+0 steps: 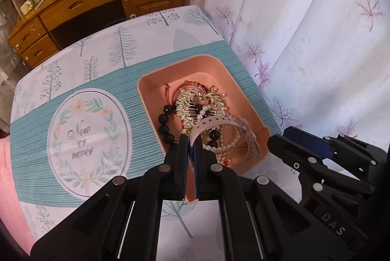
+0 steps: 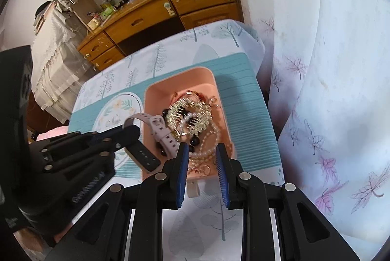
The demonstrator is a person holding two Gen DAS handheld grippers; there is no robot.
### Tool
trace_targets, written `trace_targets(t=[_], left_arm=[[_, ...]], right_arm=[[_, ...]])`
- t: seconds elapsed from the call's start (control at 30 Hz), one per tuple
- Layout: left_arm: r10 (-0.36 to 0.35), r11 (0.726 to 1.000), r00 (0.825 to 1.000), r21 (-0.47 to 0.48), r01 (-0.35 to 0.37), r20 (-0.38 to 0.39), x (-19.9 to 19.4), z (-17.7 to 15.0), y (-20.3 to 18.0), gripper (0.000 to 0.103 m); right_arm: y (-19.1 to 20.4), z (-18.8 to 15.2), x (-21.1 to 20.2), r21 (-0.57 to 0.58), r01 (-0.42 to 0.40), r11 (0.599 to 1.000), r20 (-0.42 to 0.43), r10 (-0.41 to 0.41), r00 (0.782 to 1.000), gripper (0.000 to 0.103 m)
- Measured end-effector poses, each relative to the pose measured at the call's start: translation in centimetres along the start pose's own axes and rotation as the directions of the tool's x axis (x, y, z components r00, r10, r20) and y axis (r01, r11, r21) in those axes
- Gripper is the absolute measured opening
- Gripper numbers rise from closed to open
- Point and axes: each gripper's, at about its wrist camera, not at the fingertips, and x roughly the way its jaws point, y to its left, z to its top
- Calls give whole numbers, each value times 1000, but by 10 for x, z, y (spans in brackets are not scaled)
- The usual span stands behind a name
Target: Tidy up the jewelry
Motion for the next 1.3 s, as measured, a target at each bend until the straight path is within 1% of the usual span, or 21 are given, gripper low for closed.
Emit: trace_targets(t=[0.1, 0.23, 0.3, 0.37, 0.4, 0.43, 0.47, 0.57, 0.63, 0.73, 0.87, 1.0, 1.13, 1.17, 1.23, 1.3], left_arm=[[4, 1000, 1000, 14, -4, 0, 8, -3, -3, 2], [10, 999, 1000, 33, -10, -9, 13, -6, -6, 5], [4, 999, 1000, 32, -3, -23, 14, -8, -4, 10], [-6, 1000, 999, 24, 6, -32, 15, -11, -1, 17], [-9, 1000, 999, 23, 10, -32, 14, -12, 0, 19], [-11, 1000, 999, 23, 12, -30, 13, -13, 1, 24], [-10, 1000, 1000, 21, 11, -26, 12, -14, 3, 33], [2, 1000, 1000, 0, -2, -2, 4, -17, 9, 52], [-2, 1000, 1000, -16, 2, 6, -1, -20, 15, 57], [6, 999, 1000, -35, -6, 15, -8, -27, 23, 57], [40, 998, 999, -59, -38, 29, -21, -44, 34, 58], [96, 992, 993, -90, -90, 64, -39, -69, 46, 58], [159, 980, 983, -138, -145, 93, -59, -101, 61, 58], [169, 976, 980, -153, -152, 103, -64, -111, 64, 58], [192, 968, 974, -183, -169, 116, -74, -130, 71, 58], [219, 958, 967, -216, -189, 128, -82, -148, 76, 58]], right_arm=[[-4, -2, 9, 6, 4, 1000, -10, -4, 1000, 23], [-5, -3, 18, 7, 9, 1000, -20, -9, 1000, 23], [-4, -4, 22, 8, 7, 1000, -24, -7, 1000, 23], [-2, -6, 23, 5, 5, 1000, -28, -5, 1000, 23], [1, -7, 23, 5, 5, 1000, -29, -5, 1000, 23], [2, -7, 23, 2, 4, 1000, -31, -4, 1000, 23], [5, -8, 23, -2, 6, 1000, -32, -6, 999, 23], [10, -12, 23, -11, 10, 1000, -29, -10, 1000, 23], [14, -15, 21, -18, 15, 1000, -23, -15, 1000, 23], [21, -20, 18, -28, 13, 1000, -24, -14, 1000, 23], [35, -31, 13, -58, 13, 998, -17, -14, 1000, 23], [53, -47, 8, -99, 7, 995, -10, -8, 1000, 23], [74, -70, 0, -132, -2, 991, 16, 5, 1000, 24], [80, -79, -3, -137, -4, 991, 29, 8, 1000, 26], [89, -96, -10, -139, -9, 990, 54, 17, 998, 43], [98, -115, -18, -144, -11, 989, 88, 24, 996, 45]])
